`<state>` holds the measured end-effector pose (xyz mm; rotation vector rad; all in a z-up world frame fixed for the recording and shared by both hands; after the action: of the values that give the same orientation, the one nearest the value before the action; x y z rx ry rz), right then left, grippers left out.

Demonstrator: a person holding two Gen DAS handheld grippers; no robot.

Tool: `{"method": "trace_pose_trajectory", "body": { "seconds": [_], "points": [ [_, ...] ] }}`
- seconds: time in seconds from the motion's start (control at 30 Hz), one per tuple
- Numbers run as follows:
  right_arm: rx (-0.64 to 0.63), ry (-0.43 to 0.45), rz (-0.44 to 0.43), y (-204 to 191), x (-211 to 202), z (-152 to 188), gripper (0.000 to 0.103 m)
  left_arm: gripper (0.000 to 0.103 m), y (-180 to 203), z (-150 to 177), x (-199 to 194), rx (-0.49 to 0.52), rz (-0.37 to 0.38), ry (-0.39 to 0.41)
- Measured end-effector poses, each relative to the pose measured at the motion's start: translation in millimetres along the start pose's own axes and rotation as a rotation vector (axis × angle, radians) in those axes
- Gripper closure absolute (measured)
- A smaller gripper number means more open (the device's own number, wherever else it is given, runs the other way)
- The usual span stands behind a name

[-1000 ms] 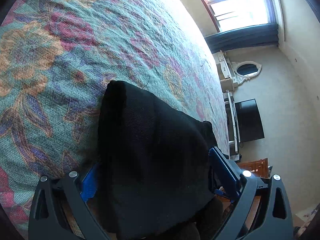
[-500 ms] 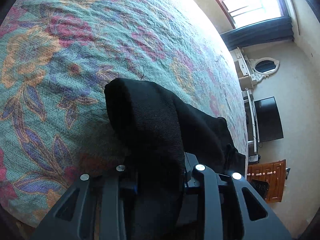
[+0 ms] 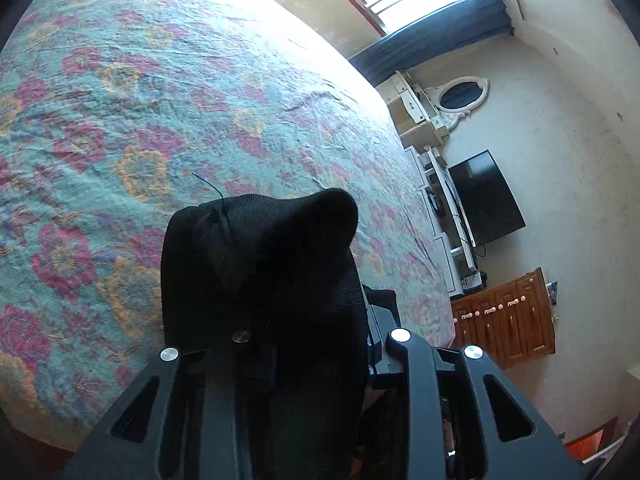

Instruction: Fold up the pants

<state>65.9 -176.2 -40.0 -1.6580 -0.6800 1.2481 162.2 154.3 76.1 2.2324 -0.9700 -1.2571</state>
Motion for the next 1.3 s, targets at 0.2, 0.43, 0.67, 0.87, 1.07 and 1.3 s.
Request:
{"method": "trace_pose_trajectory", "body": {
  "seconds": [0.2,0.43,0.67,0.87,1.07,1.3],
  "points": [
    [0.028,0.05,-0.012,11.1,-21.2,-4.1,0.03,0.073,52.7,7.9,77.8,0.074,-0.017,-0.083],
    [0.067,0.078,-0.027,28.9,-41.0,-9.6,0.03,0.07,67.9,46.5,180.3,0.127,-0.129,-0.234],
    [0.073,0.097,-0.044,29.4,-52.6,-12.6,0.029,0.037,90.9,58.6,210.8,0.143,-0.15,-0.244],
    [0.065,0.114,-0.047,25.4,-56.7,-15.2,0.022,0.028,122.1,48.6,196.6,0.143,-0.024,-0.192],
    [0.034,0.1,-0.011,15.9,-47.2,-25.9,0.019,0.027,125.8,46.7,154.6,0.236,-0.148,-0.095],
    [0.016,0.035,0.106,7.3,-0.7,-40.1,0.013,0.027,44.2,67.2,73.1,0.091,-0.316,0.034]
  ]
}}
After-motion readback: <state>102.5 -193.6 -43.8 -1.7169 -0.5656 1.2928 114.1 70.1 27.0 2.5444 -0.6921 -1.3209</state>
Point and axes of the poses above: each gripper's, at about its wrist camera, not at the fingertips, and x roughly the way its jaws point, y to its right, z to its underside, the point moved 3 cm from there along x, roughly the way its jaws point, and after that the axes turned 13 degrees about x, right-handed, at the moved point
